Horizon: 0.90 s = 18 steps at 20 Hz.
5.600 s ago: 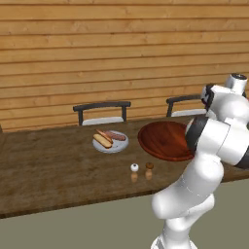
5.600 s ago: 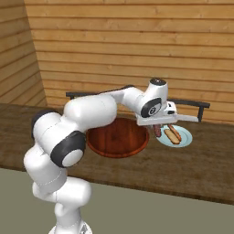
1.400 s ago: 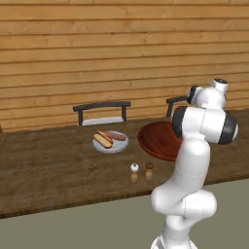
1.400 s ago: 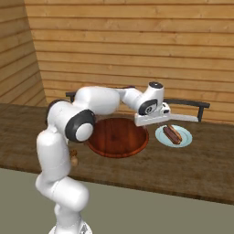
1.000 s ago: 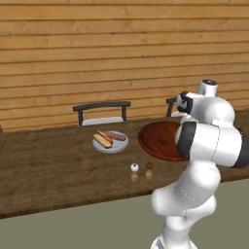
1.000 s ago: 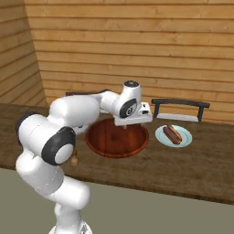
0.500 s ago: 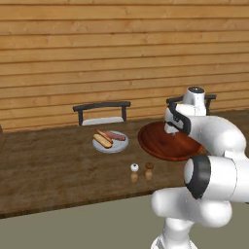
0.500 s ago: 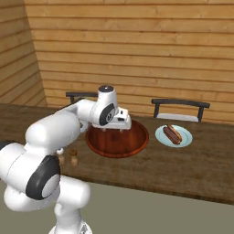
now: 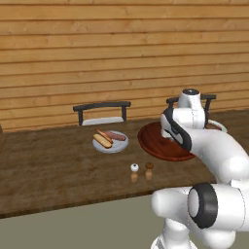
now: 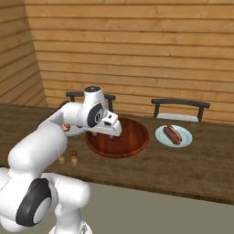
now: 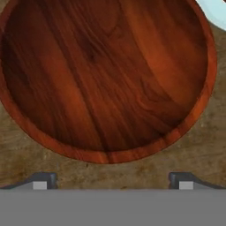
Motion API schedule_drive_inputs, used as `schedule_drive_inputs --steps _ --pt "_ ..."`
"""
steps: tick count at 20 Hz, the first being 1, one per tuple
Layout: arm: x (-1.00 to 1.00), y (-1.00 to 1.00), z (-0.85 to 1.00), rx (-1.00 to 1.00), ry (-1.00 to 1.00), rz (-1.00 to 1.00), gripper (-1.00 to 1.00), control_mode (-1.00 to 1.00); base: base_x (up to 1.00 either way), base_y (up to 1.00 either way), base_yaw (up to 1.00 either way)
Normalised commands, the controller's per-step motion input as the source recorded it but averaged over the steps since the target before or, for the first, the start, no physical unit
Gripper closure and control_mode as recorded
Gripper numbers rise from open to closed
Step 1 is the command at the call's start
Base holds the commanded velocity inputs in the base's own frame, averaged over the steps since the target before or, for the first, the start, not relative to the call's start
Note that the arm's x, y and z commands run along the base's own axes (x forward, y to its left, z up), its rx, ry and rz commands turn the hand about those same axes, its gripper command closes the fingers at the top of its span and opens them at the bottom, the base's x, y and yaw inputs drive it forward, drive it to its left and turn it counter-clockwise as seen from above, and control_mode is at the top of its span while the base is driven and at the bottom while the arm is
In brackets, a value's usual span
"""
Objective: Place one bun and one sausage from the bowl on each plate.
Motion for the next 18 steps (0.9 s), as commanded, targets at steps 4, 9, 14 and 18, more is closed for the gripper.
schedule_drive_inputs --steps 4,9,14,18 --pt "-0.64 0.00 0.21 0.01 0.00 0.02 -1.00 -1.00 0.00 0.00 0.00" --pt "-0.51 0.09 0.25 0.00 0.11 0.16 -1.00 -1.00 0.00 0.00 0.00" --pt "-0.84 0.00 0.50 0.00 0.03 0.16 -1.00 -1.00 0.00 0.00 0.00" --pt "-0.86 0.13 0.24 0.02 -0.05 0.15 -1.00 -1.00 0.00 0.00 0.00"
